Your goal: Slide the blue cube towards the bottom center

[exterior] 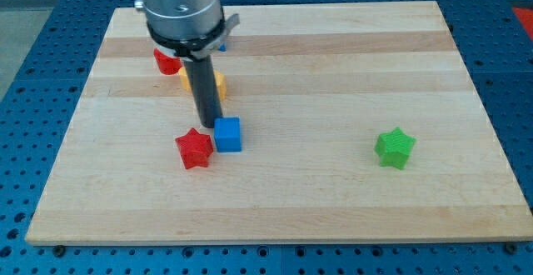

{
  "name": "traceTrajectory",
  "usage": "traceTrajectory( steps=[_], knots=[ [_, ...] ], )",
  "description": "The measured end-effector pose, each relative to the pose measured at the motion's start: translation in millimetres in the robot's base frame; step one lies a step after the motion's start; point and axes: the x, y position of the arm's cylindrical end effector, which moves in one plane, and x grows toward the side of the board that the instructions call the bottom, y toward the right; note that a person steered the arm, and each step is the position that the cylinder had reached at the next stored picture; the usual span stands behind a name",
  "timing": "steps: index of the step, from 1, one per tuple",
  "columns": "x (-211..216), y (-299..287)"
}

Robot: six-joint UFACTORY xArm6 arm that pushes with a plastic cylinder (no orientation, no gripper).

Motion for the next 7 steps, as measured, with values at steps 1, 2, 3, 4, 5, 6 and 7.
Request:
traceTrajectory(
  steps=[1, 2, 3, 4, 5, 6, 7],
  knots=[
    [9, 27],
    [10, 27],
    [14, 27],
    [20, 27],
    [24, 21],
    [45, 19],
    [59, 3]
  ],
)
